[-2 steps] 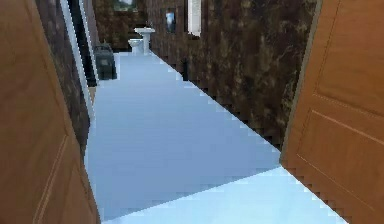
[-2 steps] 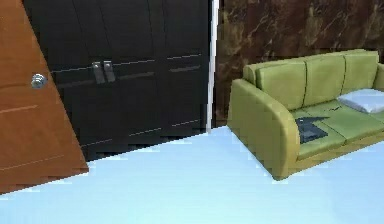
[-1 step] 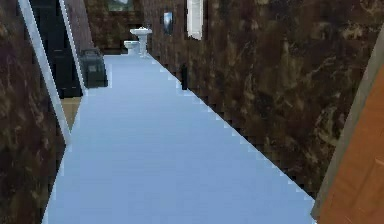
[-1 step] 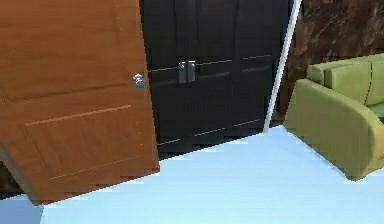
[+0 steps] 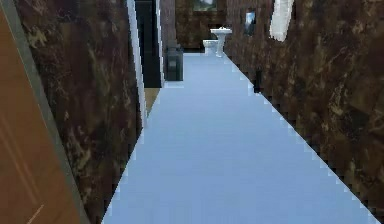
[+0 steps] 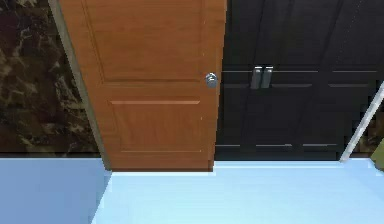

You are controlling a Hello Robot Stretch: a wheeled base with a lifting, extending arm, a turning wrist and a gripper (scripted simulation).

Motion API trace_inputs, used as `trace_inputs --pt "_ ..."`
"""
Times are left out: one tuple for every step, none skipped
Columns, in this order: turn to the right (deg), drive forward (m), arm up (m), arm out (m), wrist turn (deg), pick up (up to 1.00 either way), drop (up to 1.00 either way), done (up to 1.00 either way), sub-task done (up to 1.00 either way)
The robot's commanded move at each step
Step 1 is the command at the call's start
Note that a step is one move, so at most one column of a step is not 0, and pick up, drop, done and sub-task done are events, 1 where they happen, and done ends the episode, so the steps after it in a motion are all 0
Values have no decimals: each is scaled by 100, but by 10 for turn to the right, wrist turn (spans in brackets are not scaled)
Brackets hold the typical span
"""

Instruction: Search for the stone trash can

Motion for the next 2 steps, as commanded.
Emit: trace_inputs --pt "0 100 0 0 0 0 0 0 0" --pt "-30 0 0 0 0 0 0 0 0"
